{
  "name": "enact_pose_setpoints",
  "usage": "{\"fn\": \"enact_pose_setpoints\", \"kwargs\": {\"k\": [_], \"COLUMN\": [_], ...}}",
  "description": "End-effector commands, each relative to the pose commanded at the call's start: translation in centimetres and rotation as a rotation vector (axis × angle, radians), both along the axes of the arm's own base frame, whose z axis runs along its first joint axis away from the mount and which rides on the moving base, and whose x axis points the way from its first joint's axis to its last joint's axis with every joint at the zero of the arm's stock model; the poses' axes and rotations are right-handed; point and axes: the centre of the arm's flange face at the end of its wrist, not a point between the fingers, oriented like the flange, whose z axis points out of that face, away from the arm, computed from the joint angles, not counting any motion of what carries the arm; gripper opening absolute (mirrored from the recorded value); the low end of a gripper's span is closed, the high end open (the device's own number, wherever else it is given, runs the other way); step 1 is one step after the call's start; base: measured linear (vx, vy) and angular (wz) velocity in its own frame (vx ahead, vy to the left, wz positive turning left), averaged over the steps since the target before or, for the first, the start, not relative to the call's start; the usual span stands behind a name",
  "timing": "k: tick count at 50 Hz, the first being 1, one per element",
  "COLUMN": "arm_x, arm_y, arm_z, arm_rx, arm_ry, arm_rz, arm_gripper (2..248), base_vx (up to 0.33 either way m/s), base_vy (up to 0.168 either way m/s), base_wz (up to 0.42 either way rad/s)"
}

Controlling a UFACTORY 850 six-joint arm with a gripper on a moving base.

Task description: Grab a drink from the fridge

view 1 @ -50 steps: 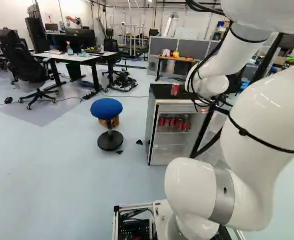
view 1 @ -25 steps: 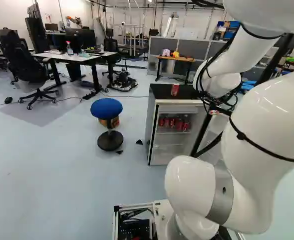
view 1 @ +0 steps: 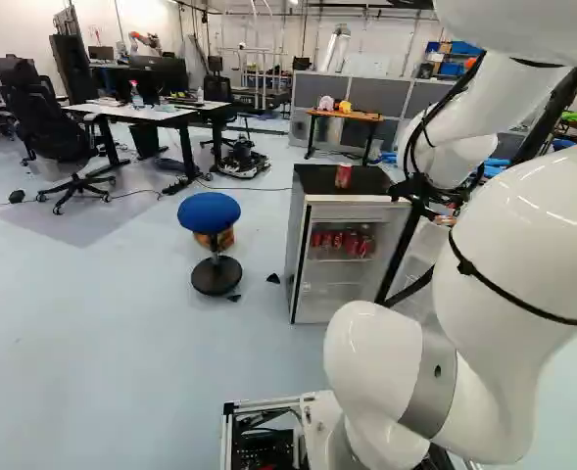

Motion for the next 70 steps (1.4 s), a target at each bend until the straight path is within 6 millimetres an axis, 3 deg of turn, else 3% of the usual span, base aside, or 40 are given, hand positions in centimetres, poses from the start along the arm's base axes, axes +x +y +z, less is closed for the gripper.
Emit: {"fn": "enact_pose_setpoints", "kwargs": {"k": [9, 26, 70], "arm_x": [-0.7, -1.3, -0.9], "arm_y": [-1.2, -4.0, -11.8], "arm_z": [0.7, 0.3, -0.1], "arm_rx": [0.004, 0.052, 0.158], "arm_ry": [0.043, 0.116, 0.13], "arm_rz": [-0.026, -0.097, -0.28], "arm_gripper": [247, 247, 247], "base_vx": [0.0, 0.0, 0.0], "base_vy": [0.0, 0.0, 0.0], "base_wz": [0.0, 0.0, 0.0]}}
